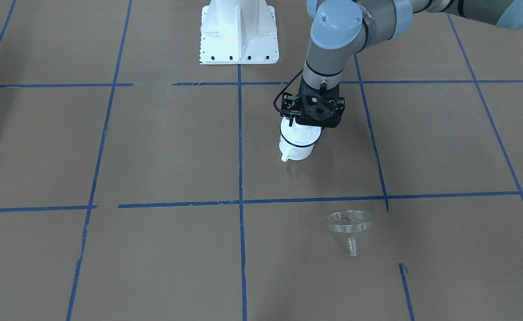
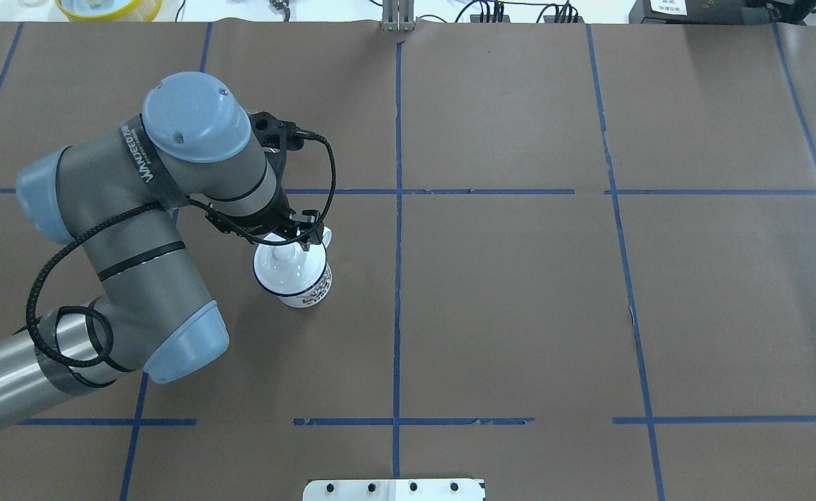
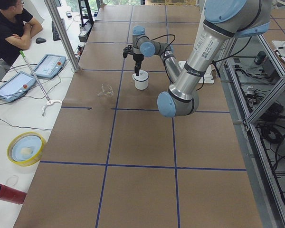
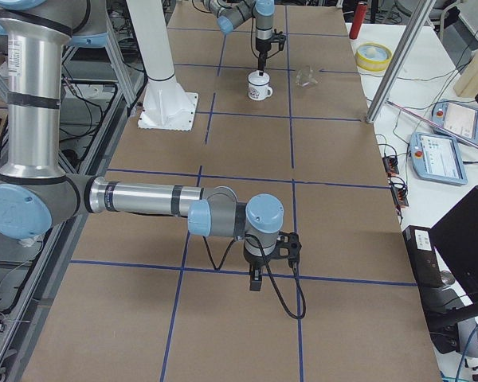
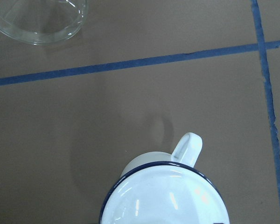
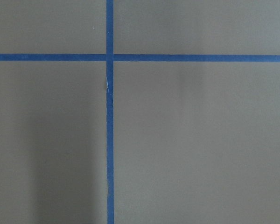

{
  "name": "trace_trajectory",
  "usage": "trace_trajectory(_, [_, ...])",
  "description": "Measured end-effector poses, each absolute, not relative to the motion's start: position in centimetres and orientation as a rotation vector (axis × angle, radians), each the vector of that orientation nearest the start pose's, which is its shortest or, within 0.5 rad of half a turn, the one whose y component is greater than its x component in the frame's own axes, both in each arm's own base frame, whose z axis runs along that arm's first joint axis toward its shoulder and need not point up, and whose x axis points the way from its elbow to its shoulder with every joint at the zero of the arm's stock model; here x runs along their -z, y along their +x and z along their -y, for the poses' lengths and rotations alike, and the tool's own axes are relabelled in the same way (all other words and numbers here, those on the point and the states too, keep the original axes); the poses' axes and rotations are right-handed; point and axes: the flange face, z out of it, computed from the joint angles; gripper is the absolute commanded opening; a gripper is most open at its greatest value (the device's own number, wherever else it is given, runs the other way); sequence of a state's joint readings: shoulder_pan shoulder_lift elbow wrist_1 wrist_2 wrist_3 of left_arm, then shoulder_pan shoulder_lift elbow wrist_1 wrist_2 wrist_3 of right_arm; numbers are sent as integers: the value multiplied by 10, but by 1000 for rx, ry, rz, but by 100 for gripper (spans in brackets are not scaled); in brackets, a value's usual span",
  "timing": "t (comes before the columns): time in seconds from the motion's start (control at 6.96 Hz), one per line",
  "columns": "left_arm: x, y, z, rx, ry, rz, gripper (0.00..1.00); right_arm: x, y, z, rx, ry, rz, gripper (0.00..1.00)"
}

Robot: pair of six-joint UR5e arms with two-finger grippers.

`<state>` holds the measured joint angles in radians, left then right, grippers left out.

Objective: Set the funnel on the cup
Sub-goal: 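Move the left gripper over the white lid on the mug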

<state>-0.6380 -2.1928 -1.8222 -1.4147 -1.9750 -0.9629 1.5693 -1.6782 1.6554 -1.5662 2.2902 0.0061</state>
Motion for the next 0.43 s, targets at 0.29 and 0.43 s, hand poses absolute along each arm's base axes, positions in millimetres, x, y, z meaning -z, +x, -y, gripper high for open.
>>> trace_trajectory(0.29, [-208, 454, 451, -121, 98, -807, 61, -670, 67, 445, -11, -19, 719, 100])
trace_trajectory(0.43, [-207, 452, 450, -122, 99, -809, 61, -670, 67, 445, -11, -19, 719, 100])
